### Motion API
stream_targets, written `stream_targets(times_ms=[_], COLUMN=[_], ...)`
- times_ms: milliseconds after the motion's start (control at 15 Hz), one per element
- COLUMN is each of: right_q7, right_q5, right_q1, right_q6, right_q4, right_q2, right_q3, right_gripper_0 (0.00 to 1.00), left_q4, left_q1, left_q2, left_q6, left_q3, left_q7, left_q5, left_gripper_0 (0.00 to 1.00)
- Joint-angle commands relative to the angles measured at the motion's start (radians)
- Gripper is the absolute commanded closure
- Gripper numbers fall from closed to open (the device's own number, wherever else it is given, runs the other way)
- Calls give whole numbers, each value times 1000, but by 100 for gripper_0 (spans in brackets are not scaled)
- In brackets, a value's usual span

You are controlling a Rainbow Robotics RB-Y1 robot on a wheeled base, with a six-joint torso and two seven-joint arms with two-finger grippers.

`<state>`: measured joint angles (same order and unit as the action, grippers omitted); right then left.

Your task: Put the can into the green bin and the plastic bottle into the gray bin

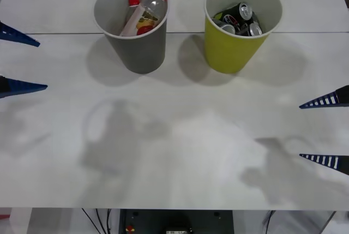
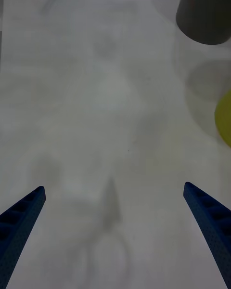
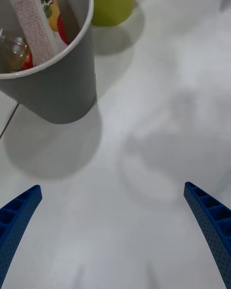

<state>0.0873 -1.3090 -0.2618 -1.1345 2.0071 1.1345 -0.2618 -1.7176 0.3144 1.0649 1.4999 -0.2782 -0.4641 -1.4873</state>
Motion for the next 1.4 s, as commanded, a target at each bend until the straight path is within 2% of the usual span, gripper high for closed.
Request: stream_targets(times_ms=[67,267,533,867,1200,1400], right_q7=[0,0,0,0,0,0], right_q5=[0,0,0,0,0,0], right_q1=[0,0,0,0,0,0], right_q6=[0,0,0,0,0,0], right_q4=[0,0,0,0,0,0], right_q2=[0,0,0,0,0,0], right_q3=[0,0,0,0,0,0], right_gripper_0=[0,0,0,0,0,0], left_q4=[-4,-4,-4,-13,-106,-123], left_q1=[-90,-161,-238,-287,-337,-356], left_q2=[-37,-92,-181,-213,-207,-207], left_q6=[6,51,56,71,71,71], left_q3=[-49,-105,-150,-141,-134,-134], left_q7=[127,237,375,529,533,533], left_q5=[21,38,52,25,-37,-45], left_gripper_0=[0,0,0,0,0,0])
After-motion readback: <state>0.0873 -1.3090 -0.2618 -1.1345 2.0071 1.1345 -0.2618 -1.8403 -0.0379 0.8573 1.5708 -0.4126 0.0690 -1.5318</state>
